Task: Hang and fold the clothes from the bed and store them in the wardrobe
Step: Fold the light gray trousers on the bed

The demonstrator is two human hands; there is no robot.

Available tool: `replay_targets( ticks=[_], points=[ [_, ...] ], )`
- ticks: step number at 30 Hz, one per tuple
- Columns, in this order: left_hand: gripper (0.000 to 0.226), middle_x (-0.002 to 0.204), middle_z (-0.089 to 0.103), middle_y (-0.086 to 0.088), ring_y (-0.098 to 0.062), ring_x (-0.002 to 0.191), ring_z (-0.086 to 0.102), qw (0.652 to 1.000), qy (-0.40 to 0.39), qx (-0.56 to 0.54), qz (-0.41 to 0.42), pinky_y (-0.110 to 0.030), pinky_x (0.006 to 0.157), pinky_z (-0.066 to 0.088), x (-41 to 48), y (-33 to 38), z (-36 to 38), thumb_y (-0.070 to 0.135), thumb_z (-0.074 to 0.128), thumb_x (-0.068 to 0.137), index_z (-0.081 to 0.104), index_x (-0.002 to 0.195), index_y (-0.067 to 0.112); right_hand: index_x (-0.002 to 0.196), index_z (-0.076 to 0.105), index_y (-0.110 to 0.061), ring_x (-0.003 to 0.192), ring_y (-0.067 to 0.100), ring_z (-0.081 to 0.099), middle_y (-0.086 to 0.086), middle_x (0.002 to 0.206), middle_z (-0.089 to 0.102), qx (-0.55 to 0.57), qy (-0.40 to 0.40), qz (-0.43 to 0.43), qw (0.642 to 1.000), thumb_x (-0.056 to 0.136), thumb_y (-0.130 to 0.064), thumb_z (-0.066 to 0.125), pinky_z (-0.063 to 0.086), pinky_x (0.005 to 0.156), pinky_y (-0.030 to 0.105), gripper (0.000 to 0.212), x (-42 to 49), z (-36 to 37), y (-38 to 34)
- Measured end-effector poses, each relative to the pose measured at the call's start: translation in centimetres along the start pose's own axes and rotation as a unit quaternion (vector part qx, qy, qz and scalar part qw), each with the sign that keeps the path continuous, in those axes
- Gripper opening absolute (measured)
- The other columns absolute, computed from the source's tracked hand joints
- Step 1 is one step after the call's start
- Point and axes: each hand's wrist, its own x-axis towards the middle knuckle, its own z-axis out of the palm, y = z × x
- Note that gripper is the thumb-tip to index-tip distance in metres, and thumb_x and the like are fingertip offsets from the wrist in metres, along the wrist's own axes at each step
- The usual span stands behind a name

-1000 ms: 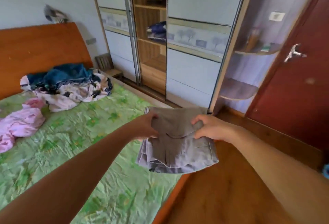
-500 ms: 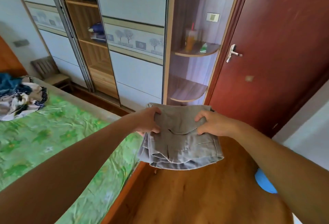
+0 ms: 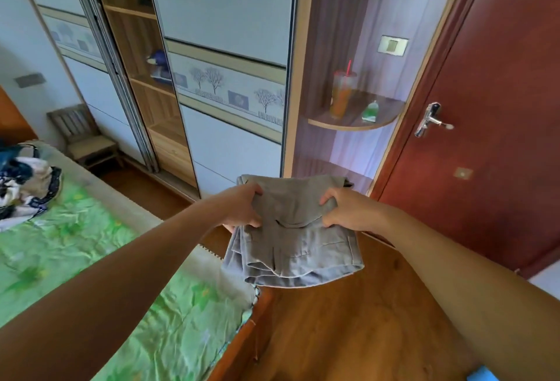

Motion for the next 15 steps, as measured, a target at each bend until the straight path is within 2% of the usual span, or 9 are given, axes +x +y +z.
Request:
replay_targets(
  ticks=[3,7,9,12,15],
  points=[
    [0.070,0.110,0.053,0.001,-0.013,0.085,0.056,1.000,0.013,0.002,-0.026,-0.026,0.064,0.046,4.1,-1.0,-3.1,0.026,0.074,0.080,0.040,0.141,0.029,0.123,0.052,-0.028,0.075,0.013,0.056,0.000,0.091,0.057,-0.005,-0.008,-0.025,1.000,0.079,-0.027,0.073,0.036,0.057,0.026,0.049,5.9,-2.4,-1.4],
    [0.070,0.114,0.054,0.000,-0.019,0.093,0.060,0.996,0.024,-0.028,-0.075,-0.034,0.077,0.058,8.4,-2.5,-5.9,0.025,0.075,0.079,0.041,0.141,0.028,0.123,0.052,-0.025,0.077,0.012,0.056,-0.002,0.090,0.055,-0.017,-0.025,-0.066,0.997,0.081,-0.024,0.073,0.035,0.057,0.025,0.047,13.4,-4.5,-3.2],
    [0.073,0.115,0.054,0.000,-0.020,0.095,0.060,0.993,0.035,-0.033,-0.104,-0.036,0.080,0.059,10.3,-3.4,-6.9,0.026,0.076,0.078,0.041,0.142,0.028,0.122,0.054,-0.024,0.077,0.010,0.056,-0.004,0.090,0.056,-0.028,-0.028,-0.087,0.995,0.081,-0.023,0.073,0.035,0.055,0.024,0.046,17.1,-5.2,-4.0],
    [0.075,0.115,0.055,-0.001,-0.019,0.093,0.060,0.986,0.052,-0.047,-0.152,-0.033,0.072,0.059,12.9,-4.6,-8.1,0.024,0.077,0.077,0.042,0.143,0.027,0.119,0.054,-0.026,0.077,0.010,0.056,-0.004,0.089,0.057,-0.053,-0.045,-0.117,0.991,0.080,-0.025,0.073,0.038,0.056,0.026,0.044,22.5,-6.0,-5.0],
    [0.076,0.114,0.053,-0.003,-0.020,0.089,0.062,0.972,0.069,-0.093,-0.205,-0.027,0.054,0.058,14.8,-5.3,-8.9,0.019,0.078,0.078,0.041,0.143,0.026,0.115,0.057,-0.024,0.083,0.012,0.059,-0.002,0.094,0.061,-0.065,-0.066,-0.159,0.983,0.077,-0.023,0.071,0.051,0.068,0.031,0.040,27.3,-6.6,-6.3]
  ],
)
